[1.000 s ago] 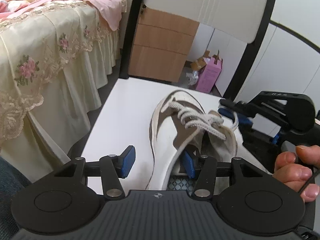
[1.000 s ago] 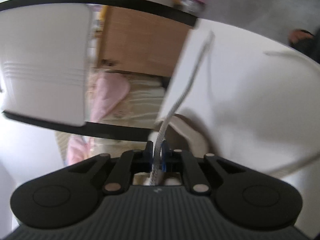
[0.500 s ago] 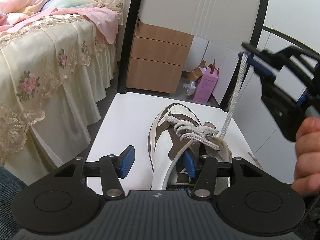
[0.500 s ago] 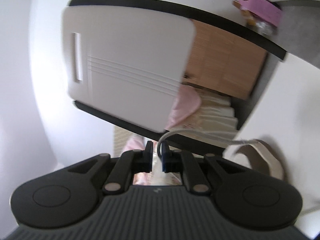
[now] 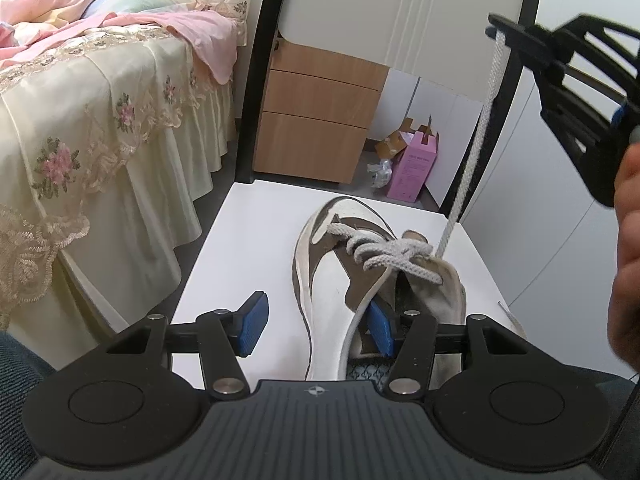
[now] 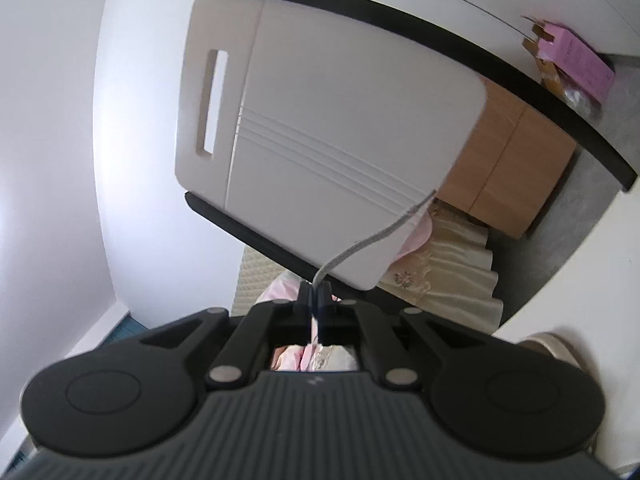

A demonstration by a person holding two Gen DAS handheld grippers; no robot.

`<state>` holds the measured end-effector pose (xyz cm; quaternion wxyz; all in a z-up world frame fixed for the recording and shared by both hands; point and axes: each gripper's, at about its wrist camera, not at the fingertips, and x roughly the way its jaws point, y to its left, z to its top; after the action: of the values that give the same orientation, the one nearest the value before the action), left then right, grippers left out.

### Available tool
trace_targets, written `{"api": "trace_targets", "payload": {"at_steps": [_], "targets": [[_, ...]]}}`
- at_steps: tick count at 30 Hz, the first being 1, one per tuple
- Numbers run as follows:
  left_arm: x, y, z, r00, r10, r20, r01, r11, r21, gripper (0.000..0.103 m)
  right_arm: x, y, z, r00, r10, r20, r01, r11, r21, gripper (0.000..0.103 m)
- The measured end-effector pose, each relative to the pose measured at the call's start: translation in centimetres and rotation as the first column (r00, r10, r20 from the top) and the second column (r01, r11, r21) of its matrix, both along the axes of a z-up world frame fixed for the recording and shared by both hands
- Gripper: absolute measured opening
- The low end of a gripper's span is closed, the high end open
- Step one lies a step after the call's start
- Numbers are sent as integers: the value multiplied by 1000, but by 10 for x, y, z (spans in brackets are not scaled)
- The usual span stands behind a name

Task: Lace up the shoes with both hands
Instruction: 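Pull the white lace end upward with the right tool to tighten the knot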

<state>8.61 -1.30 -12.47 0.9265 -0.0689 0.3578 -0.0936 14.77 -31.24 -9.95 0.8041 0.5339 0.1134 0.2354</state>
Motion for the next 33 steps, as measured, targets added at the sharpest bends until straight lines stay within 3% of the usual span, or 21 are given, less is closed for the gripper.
{"api": "trace_targets", "payload": {"at_steps": [14,19,23,26,29,33], "targets": [[0,-2,-1,1000,-8,-12,8,1000,3,58,8,-9,67,990,-42,135,59,990,-125,4],[-1,-2,0,1000,-9,-6,9,1000,7,58,8,-4,91,986,-44,160,88,955,-284,3],[-5,-5,5,999,-31,24,30,999,37,58,10,4,103,988,-7,153,72,905,-420,3],[-10,-9,9,998,-45,54,40,996,80,58,12,21,110,989,67,131,23,807,-590,3],[-14,-13,11,995,-63,73,55,993,109,58,11,45,105,988,139,67,-37,634,-772,3],[-16,-16,12,993,-75,88,63,989,135,58,9,71,85,963,264,-49,-158,408,-899,3]]}}
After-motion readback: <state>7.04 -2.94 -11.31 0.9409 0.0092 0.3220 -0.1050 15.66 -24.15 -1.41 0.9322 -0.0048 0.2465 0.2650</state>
